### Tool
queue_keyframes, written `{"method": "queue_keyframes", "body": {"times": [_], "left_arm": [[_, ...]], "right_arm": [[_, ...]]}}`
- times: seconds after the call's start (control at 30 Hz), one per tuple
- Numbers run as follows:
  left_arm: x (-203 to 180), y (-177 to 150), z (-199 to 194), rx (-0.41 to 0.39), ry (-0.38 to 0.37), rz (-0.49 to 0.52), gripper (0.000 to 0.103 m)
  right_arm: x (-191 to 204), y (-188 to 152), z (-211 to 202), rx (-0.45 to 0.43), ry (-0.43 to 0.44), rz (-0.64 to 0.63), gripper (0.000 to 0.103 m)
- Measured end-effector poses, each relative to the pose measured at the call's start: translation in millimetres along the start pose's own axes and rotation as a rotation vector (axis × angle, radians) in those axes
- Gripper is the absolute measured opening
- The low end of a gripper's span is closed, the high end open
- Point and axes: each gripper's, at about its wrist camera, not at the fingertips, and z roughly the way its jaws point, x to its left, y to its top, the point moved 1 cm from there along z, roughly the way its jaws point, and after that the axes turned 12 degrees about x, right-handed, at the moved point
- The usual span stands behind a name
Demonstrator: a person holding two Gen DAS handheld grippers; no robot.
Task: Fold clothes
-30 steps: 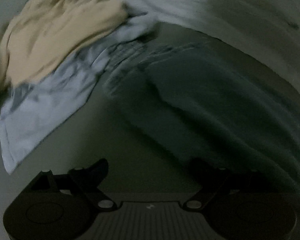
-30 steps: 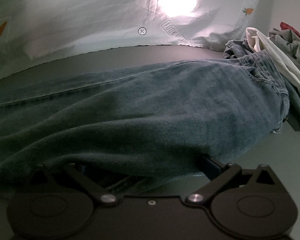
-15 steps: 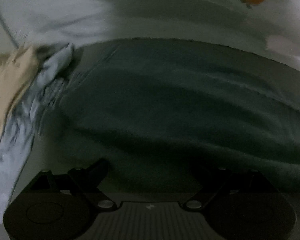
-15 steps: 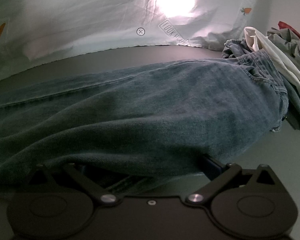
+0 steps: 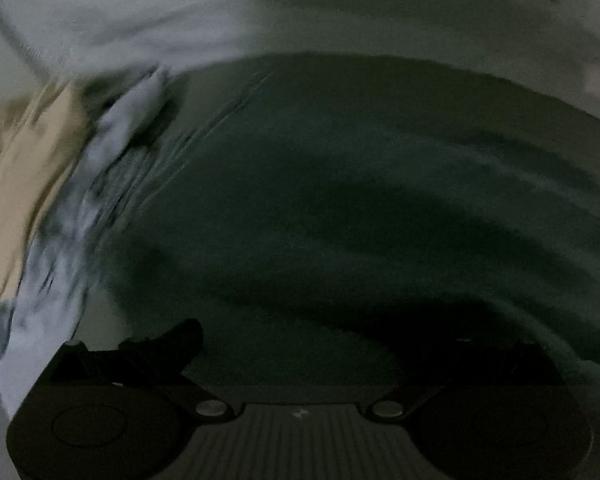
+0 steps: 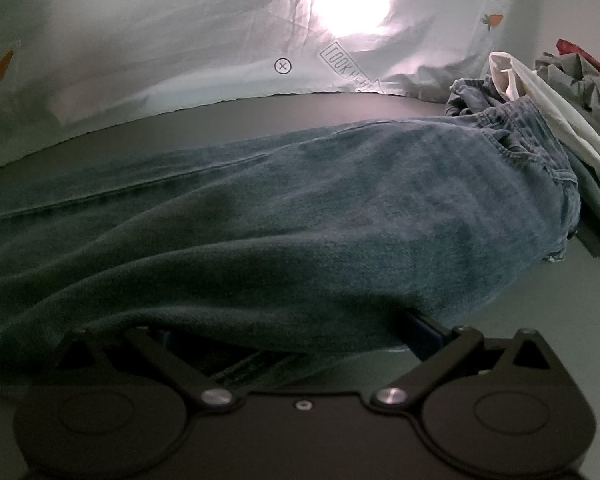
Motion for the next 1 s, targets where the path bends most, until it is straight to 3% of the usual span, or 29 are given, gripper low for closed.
{"method": "queue_keyframes", "body": {"times": [0.1,0.2,0.57,0.7,0.77,0.9,1.0], "left_arm": [[29,-10,2,0.087,-0.068,-0.075,0.103],[44,-27,0,0.121,-0.093,-0.087,0.103],[67,-53,2,0.147,-0.124,-0.131,0.103],[73,-61,0,0.129,-0.125,-0.142,0.103],[72,-61,-5,0.118,-0.114,-0.152,0.101],[58,-56,-31,0.002,-0.169,-0.103,0.101],[45,-44,-49,-0.098,-0.202,-0.040,0.101]], "right_arm": [[0,-1,0,-0.002,0.002,0.002,0.103],[-1,-1,0,-0.006,0.003,0.004,0.103],[-3,2,-1,0.023,0.014,-0.014,0.103],[-6,8,-4,0.054,0.020,-0.070,0.103],[-4,14,-10,0.010,-0.030,-0.124,0.103],[-7,25,-27,-0.099,-0.107,-0.162,0.103],[-11,26,-30,-0.118,-0.131,-0.175,0.103]]}}
